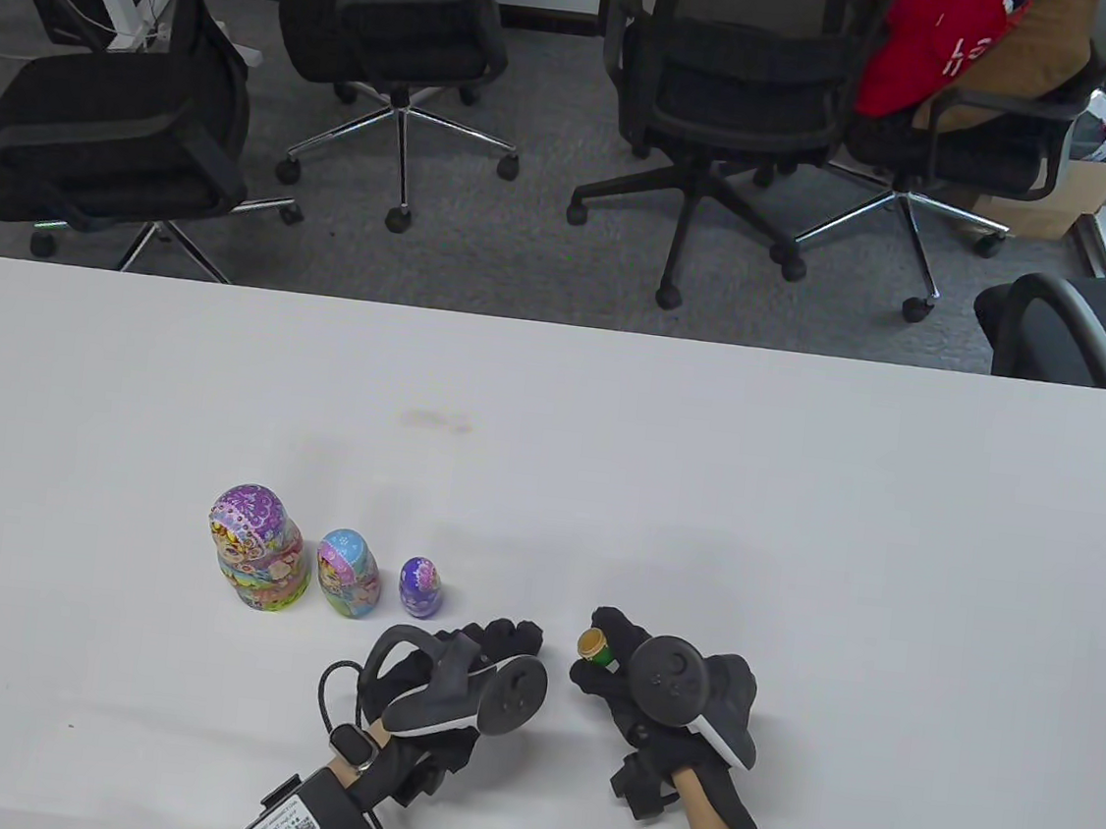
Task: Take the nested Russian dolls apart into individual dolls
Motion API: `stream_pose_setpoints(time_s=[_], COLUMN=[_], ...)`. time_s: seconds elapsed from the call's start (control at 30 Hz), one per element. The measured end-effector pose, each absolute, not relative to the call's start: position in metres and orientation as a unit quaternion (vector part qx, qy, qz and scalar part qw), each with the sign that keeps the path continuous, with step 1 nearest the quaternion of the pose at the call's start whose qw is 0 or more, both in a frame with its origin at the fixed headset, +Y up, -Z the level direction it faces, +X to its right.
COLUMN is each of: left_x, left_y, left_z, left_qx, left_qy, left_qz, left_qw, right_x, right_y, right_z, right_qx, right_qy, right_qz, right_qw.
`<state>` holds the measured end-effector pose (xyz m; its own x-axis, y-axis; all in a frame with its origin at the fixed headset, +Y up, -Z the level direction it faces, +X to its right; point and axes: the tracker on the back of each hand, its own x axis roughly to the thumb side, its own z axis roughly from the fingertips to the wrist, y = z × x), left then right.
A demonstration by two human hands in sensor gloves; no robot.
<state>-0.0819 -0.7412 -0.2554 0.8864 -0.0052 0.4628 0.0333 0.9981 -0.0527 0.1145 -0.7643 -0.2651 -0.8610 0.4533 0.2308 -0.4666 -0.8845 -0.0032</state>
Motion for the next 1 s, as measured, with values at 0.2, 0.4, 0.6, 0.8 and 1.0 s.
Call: stream_pose_setpoints(time_s=[0.2,0.4,0.6,0.8,1.0], left_x=[-0.095,-0.096,-0.097,-0.102,-0.107], left_y=[-0.746,-0.761,-0.765,-0.752,-0.728], left_z=[-0.266,-0.272,-0.273,-0.274,-0.27], left_qx=[-0.053,-0.111,-0.106,-0.086,-0.059], left_qy=[-0.197,-0.18,-0.182,-0.188,-0.211], left_qz=[-0.06,-0.095,-0.095,-0.035,0.057], left_qw=[0.977,0.973,0.973,0.978,0.974], right_x=[0.115,0.116,0.116,0.116,0.111], right_y=[-0.764,-0.764,-0.764,-0.764,-0.763], right_z=[-0.265,-0.265,-0.265,-0.265,-0.263], right_qx=[0.113,0.114,0.114,0.114,0.128], right_qy=[-0.028,-0.028,-0.028,-0.028,-0.034], right_qz=[0.964,0.964,0.963,0.963,0.96], right_qw=[0.239,0.24,0.241,0.241,0.245])
